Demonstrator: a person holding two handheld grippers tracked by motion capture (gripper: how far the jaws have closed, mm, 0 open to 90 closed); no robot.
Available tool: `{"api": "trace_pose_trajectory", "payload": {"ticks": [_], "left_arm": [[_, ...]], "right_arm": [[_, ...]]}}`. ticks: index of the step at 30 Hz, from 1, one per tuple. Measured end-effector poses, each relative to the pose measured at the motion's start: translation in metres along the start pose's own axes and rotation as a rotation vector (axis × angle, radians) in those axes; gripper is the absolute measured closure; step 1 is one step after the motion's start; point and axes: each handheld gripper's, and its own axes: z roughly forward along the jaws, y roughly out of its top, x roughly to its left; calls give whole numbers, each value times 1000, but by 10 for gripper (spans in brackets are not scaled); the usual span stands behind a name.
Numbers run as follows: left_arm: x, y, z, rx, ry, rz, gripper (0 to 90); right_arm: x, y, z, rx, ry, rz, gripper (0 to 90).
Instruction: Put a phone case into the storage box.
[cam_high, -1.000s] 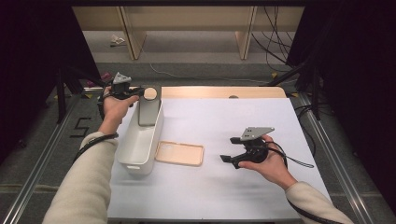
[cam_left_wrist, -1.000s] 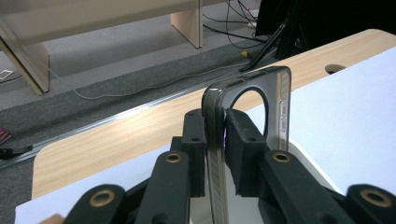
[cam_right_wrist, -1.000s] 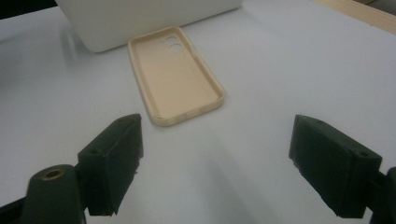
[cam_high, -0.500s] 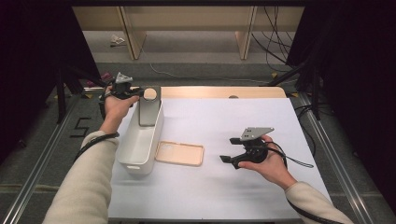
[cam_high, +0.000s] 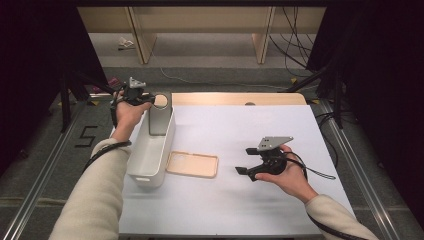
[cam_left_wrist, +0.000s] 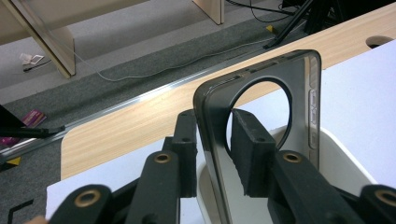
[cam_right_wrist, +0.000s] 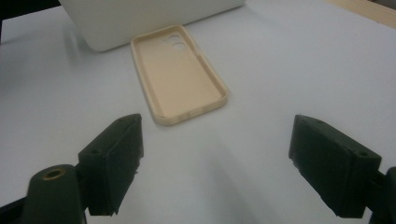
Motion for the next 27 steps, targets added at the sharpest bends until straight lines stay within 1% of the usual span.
{"api": "trace_pose_trajectory", "payload": {"ticks": [6,10,12,14,16,17,20,23,25,27], "left_arm": [[-3,0,4,8,15,6,653],[-4,1,5,14,19,22,629],[-4,1,6,12,17,23,591],[-4,1,7,20,12,12,533],[-4,0,8,24,32,-2,490],[-4,0,8,21,35,-17,472],[-4,0,7,20,31,-33,400],[-4,1,4,2,40,-52,337],[-3,1,1,-5,29,-63,323],[-2,1,-2,-12,12,-56,298]], "right_arm": [[0,0,0,1,2,-2,187],[0,0,0,1,1,0,187],[0,0,0,1,0,-1,187],[0,0,0,1,1,-2,187],[1,0,0,3,1,-4,187],[1,0,0,3,1,-3,187],[0,0,0,0,0,-2,187],[0,0,0,0,0,-2,187],[0,1,0,-2,-1,-4,187],[1,1,0,-2,-1,-5,187]]}}
